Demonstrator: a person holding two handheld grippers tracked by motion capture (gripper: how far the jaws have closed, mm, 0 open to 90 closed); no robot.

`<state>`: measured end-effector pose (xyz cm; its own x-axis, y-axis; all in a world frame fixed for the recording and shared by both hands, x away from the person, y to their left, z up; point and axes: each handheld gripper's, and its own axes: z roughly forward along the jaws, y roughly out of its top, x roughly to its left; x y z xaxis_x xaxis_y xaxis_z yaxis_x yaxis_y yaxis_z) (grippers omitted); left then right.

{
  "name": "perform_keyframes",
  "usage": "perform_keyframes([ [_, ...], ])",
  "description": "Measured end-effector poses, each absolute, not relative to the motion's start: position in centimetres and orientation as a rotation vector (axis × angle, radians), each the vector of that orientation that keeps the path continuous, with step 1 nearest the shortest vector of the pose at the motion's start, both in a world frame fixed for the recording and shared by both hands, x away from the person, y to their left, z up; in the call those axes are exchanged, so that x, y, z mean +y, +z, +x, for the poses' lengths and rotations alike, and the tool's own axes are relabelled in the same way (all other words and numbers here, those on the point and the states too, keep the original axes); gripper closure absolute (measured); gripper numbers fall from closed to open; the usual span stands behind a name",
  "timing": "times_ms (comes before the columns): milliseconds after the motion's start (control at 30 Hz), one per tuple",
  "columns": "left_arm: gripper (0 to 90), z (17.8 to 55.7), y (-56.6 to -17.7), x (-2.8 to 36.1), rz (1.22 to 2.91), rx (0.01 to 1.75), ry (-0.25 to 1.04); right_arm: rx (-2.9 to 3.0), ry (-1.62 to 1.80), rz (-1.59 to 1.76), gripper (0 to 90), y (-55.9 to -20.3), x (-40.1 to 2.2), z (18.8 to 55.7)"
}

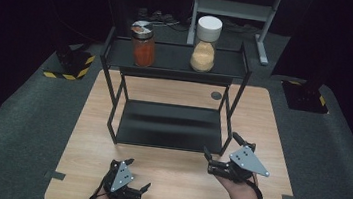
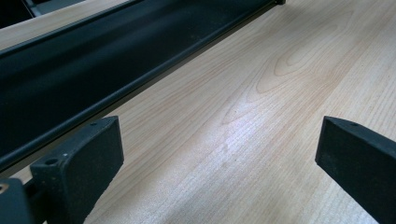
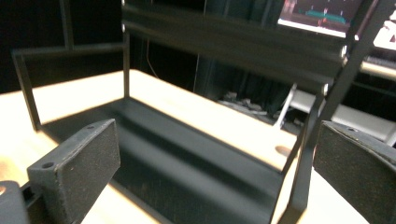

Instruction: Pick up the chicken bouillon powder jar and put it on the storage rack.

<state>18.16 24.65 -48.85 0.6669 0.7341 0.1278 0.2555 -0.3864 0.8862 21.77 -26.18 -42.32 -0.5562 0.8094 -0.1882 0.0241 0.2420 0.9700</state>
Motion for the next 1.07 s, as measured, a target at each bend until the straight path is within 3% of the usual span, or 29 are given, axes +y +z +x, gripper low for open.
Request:
perform_keyframes([
  [600,1.2,18.0,-48.9,24.5,1.945,0.775,0.657,1.893,1.226,0.938,0.0,-49.8,-29.4,20.1],
  [1067,0.9,17.8,-48.8,24.0,1.96,0.782,0.679,1.929,1.158,0.916,0.0,-49.6,-29.5,19.2],
])
